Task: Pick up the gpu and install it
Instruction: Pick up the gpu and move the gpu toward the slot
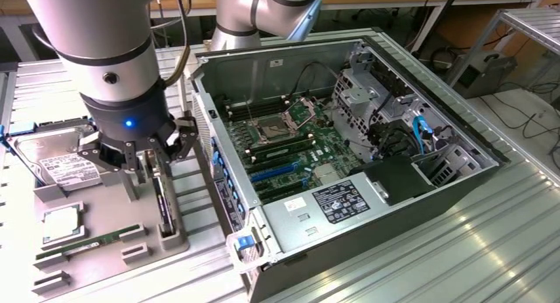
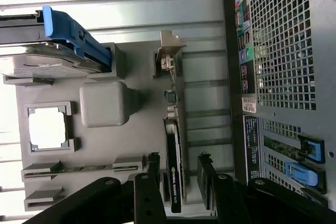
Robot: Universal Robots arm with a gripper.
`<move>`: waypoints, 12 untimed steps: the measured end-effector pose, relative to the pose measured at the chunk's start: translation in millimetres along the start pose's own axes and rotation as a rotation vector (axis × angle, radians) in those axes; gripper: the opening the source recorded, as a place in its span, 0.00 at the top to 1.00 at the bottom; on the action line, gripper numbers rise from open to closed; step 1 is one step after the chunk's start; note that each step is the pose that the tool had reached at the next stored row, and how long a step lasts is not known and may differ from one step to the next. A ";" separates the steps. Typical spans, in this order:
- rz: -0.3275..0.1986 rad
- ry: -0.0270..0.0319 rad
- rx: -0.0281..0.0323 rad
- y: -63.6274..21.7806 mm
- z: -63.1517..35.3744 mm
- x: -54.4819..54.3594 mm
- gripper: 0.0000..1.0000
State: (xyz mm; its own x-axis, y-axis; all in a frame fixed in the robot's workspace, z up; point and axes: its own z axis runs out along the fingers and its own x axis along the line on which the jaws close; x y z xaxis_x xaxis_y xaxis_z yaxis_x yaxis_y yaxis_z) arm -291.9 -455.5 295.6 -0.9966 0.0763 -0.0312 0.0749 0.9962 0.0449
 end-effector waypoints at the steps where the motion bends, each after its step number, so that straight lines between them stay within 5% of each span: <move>1: 0.000 0.0001 0.0001 -0.1 2.6 0.1 0.58; 12: 0.002 0.0004 -0.0052 -1.2 26.4 0.8 0.58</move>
State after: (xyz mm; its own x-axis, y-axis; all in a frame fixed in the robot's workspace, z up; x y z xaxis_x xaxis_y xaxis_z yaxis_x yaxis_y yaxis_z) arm -291.9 -455.5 269.2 -0.9965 0.0780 -0.0308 0.0764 0.9958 0.0502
